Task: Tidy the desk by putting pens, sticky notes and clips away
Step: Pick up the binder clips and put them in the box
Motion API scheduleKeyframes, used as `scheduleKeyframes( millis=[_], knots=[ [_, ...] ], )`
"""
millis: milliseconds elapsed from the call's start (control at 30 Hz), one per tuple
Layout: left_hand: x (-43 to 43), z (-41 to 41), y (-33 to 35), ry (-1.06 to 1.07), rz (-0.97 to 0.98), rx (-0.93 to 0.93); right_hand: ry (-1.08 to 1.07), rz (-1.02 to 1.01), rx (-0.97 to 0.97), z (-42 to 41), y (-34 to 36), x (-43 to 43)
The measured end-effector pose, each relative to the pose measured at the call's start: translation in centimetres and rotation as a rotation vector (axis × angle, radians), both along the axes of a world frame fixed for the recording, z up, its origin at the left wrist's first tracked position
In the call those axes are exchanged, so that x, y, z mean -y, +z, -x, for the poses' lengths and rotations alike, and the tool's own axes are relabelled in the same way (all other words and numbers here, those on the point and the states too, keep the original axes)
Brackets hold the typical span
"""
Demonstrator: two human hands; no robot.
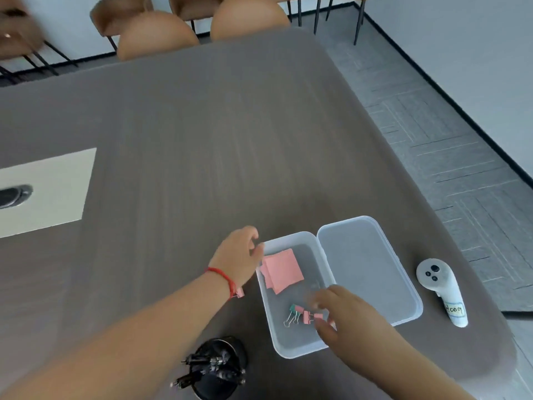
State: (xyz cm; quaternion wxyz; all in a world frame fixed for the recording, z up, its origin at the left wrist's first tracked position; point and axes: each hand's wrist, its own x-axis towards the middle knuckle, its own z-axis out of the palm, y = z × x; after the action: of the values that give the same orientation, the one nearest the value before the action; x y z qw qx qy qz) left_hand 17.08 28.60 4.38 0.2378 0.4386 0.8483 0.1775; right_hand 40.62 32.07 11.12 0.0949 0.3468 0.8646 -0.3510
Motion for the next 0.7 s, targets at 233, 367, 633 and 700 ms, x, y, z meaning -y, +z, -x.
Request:
scheduleKeyframes(
  millis=[233,367,633,700],
  knots=[
    [8.3,6.3,-5.6,-0.069,0.666,-0.021,0.293,-0.071,-0.034,13.4,-3.4,2.1],
    [9.6,6.5,-8.2,-0.11,0.52,-0.025,0.452,-0.16,0.232,19.3,-8.9,4.4],
    [13.6,8.0,-10.1,0.022,0.327,0.093,0.401,-0.261,0.425,22.4,-14.3,5.0],
    [14.9,8.4,-9.8,0.193,0.238,0.18,0.427,-0.271,0.439,22.2,-14.6,5.0]
  ],
)
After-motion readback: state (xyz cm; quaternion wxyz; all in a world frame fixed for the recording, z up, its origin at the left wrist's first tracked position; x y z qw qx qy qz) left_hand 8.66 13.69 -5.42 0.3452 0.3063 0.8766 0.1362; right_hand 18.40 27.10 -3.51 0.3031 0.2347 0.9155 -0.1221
